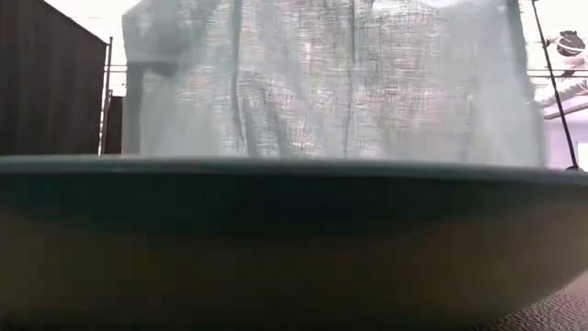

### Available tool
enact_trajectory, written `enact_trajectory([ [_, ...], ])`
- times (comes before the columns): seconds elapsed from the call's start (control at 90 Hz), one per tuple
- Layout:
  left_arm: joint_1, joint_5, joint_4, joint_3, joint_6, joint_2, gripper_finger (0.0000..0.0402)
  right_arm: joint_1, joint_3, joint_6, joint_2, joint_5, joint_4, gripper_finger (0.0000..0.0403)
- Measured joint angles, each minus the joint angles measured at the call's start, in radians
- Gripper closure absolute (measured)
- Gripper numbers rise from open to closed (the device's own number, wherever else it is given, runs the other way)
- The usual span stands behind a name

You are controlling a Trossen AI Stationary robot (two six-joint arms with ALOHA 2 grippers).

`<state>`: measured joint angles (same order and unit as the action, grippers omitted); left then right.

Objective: Set table place
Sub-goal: Fold the blue napkin

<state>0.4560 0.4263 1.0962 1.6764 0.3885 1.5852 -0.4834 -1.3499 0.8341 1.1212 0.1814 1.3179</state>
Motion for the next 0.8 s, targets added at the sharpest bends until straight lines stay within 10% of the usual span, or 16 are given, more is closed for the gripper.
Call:
enact_trajectory([
  [0.8,0.055,-0.055,0.086,0.002,0.074,0.090,0.0402,-0.248,0.000,0.370,0.038,0.187,0.209,0.0403],
])
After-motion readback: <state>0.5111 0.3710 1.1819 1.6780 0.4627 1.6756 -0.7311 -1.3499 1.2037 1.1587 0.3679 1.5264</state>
